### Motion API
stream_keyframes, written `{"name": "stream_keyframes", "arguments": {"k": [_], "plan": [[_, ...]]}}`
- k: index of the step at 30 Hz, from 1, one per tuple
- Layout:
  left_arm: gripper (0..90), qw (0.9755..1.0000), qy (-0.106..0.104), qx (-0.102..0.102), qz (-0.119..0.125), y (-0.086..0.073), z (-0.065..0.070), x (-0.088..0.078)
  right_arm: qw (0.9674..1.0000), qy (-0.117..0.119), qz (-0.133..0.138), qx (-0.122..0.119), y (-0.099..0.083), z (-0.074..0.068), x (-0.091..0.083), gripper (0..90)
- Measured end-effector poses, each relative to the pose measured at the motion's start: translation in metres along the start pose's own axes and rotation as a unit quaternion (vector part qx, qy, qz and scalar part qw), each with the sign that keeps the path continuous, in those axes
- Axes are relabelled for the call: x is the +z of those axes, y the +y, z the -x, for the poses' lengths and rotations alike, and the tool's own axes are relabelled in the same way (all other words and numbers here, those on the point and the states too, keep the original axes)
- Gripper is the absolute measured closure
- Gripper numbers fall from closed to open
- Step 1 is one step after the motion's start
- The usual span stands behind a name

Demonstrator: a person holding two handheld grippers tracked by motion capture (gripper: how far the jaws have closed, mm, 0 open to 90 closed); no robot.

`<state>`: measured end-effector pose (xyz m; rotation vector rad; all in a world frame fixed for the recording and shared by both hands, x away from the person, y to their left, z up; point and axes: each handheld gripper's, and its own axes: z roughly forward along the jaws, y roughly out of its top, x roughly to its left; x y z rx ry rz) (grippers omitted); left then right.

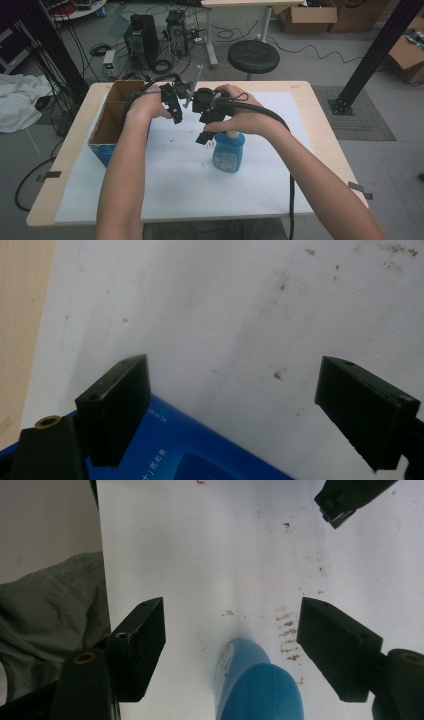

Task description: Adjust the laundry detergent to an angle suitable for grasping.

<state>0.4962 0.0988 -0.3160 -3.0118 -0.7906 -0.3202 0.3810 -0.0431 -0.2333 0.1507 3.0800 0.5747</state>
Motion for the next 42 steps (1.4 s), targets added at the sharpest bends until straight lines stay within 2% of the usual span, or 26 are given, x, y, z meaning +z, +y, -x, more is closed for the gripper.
{"name": "stream_keyframes", "arguments": {"k": [19, 27, 28, 42], "plan": [[15.4, 1.0000, 0.005, -0.001, 0.003, -0.0026, 0.0038, -0.0037, 1.0000, -0.002, 0.004, 0.002, -0.0050, 0.0021, -0.0017, 22.1], [15.4, 1.0000, 0.005, -0.001, 0.002, -0.0016, 0.0036, -0.0029, 1.0000, -0.004, 0.006, 0.000, -0.0051, 0.0021, -0.0020, 21.7], [15.4, 1.0000, 0.004, 0.004, -0.002, -0.0015, 0.0028, -0.0033, 1.0000, -0.005, 0.007, 0.000, -0.0052, 0.0026, -0.0022, 21.5], [15.3, 1.0000, 0.006, 0.003, 0.000, -0.0011, 0.0041, -0.0030, 0.9999, -0.004, 0.012, -0.002, -0.0051, 0.0026, -0.0037, 21.3]]}}
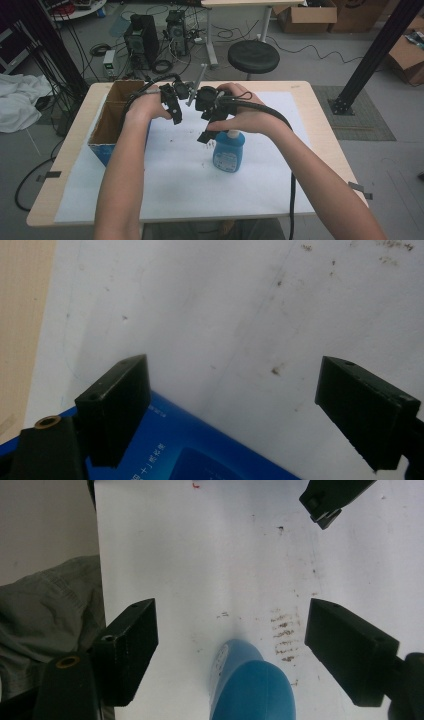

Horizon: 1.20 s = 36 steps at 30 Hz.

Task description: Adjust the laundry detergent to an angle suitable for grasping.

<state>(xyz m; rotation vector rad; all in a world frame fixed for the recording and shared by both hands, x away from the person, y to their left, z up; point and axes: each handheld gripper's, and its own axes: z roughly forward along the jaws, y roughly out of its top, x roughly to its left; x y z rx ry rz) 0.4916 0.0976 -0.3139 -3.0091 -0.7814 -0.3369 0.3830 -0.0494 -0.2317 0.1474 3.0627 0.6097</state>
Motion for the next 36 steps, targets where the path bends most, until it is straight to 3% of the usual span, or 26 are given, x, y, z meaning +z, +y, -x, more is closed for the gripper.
{"name": "stream_keyframes", "arguments": {"k": [36], "plan": [[15.3, 1.0000, 0.000, 0.005, -0.001, -0.0001, -0.0003, -0.0004, 1.0000, 0.001, 0.001, 0.000, 0.0008, 0.0000, 0.0008, 21.4]]}}
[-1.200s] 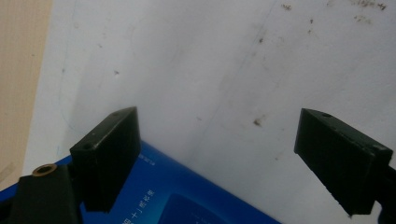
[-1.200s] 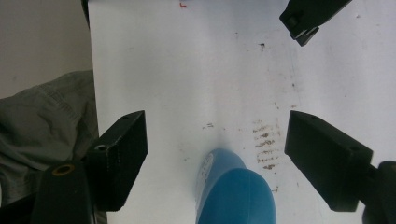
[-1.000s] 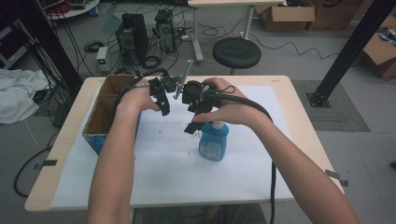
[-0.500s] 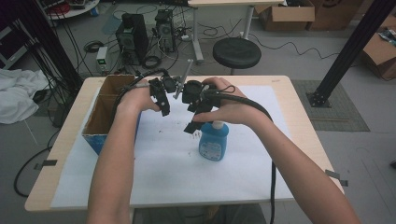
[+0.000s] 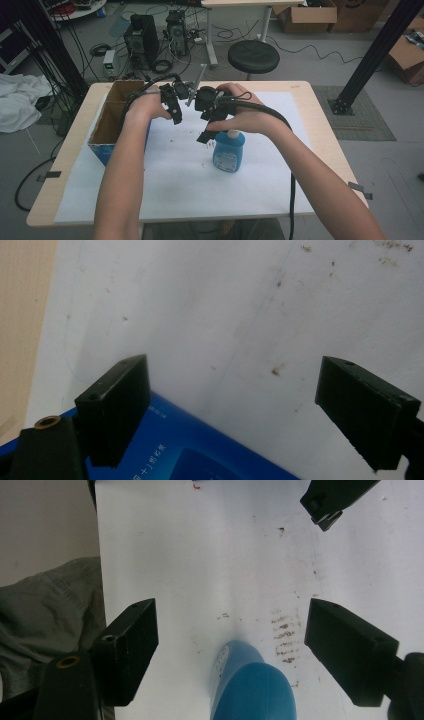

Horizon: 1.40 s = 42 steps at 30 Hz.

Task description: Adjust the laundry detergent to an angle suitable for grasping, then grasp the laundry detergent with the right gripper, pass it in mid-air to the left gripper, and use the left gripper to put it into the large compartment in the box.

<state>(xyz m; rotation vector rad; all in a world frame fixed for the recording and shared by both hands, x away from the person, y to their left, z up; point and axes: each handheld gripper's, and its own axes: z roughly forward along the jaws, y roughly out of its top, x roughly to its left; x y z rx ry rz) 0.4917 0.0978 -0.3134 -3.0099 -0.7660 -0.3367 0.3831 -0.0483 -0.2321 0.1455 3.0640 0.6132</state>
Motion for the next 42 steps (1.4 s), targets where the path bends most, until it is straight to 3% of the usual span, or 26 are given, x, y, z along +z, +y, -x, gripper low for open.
{"name": "stream_keyframes", "arguments": {"k": [26, 33, 42], "plan": [[15.4, 1.0000, 0.001, -0.001, 0.001, 0.001, 0.003, -0.001, 1.0000, 0.000, 0.005, 0.002, -0.003, -0.001, -0.002, 21.4], [15.3, 1.0000, 0.002, 0.002, 0.004, 0.001, 0.003, -0.002, 0.9997, -0.002, 0.023, 0.006, -0.011, -0.001, -0.006, 21.4], [15.3, 1.0000, 0.003, 0.003, 0.003, -0.001, 0.005, -0.003, 0.9977, -0.012, 0.065, 0.015, -0.028, -0.001, -0.020, 21.6]]}}
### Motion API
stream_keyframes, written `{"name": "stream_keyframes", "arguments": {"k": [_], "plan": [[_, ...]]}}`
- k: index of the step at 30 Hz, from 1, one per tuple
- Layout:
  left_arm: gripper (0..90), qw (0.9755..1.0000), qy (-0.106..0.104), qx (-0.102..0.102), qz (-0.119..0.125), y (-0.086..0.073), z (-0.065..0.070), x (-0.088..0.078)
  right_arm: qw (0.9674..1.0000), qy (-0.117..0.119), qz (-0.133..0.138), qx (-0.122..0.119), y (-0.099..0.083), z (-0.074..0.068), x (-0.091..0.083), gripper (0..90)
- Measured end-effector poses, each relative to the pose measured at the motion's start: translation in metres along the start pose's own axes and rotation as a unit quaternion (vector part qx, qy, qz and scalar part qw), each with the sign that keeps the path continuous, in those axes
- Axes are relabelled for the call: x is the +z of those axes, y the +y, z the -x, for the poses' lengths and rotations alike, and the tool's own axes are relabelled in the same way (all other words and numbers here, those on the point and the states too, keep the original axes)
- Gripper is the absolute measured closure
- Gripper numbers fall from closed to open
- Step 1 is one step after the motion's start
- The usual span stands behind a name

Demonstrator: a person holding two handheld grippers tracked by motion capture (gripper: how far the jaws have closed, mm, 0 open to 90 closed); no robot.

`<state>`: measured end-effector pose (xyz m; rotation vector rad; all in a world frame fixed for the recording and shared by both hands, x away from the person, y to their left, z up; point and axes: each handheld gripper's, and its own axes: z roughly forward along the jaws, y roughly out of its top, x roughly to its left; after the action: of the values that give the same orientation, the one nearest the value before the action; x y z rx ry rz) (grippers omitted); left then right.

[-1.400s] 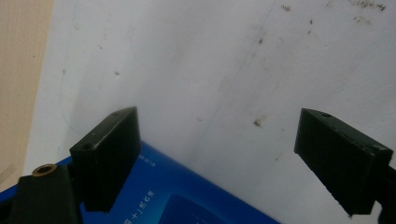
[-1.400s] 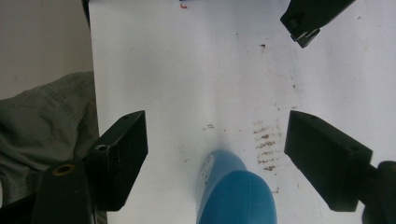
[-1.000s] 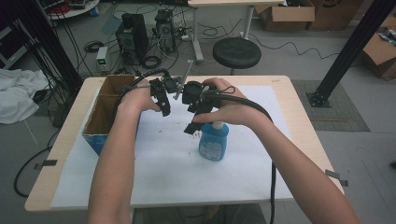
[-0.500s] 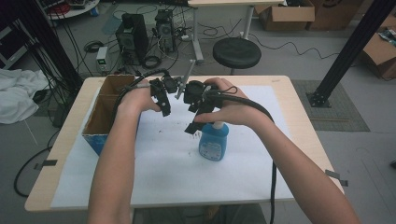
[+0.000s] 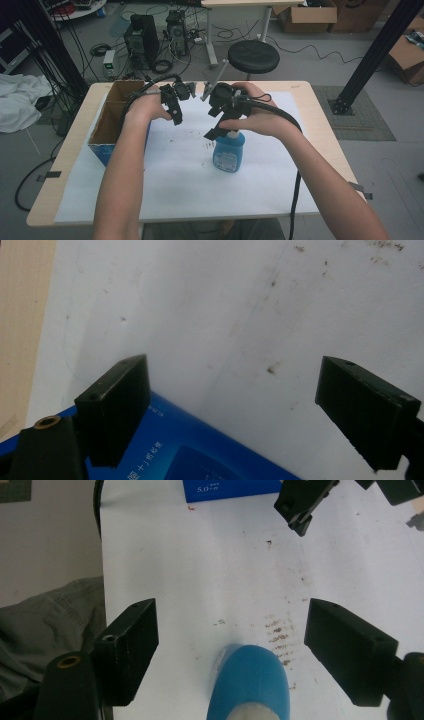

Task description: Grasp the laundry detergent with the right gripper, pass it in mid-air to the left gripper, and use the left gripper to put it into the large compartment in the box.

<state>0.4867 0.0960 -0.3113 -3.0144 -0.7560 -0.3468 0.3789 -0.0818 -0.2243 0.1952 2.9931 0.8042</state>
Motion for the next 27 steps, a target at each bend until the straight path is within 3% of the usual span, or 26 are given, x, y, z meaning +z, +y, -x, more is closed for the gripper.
{"name": "stream_keyframes", "arguments": {"k": [12, 27], "plan": [[15.2, 1.0000, 0.001, -0.002, -0.001, -0.001, 0.003, -0.002, 0.9984, -0.008, 0.054, 0.016, -0.025, 0.001, -0.015, 19.9], [15.3, 1.0000, -0.003, -0.003, 0.002, -0.001, 0.006, 0.003, 0.9876, -0.016, 0.149, 0.048, -0.076, 0.001, -0.026, 17.0]]}}
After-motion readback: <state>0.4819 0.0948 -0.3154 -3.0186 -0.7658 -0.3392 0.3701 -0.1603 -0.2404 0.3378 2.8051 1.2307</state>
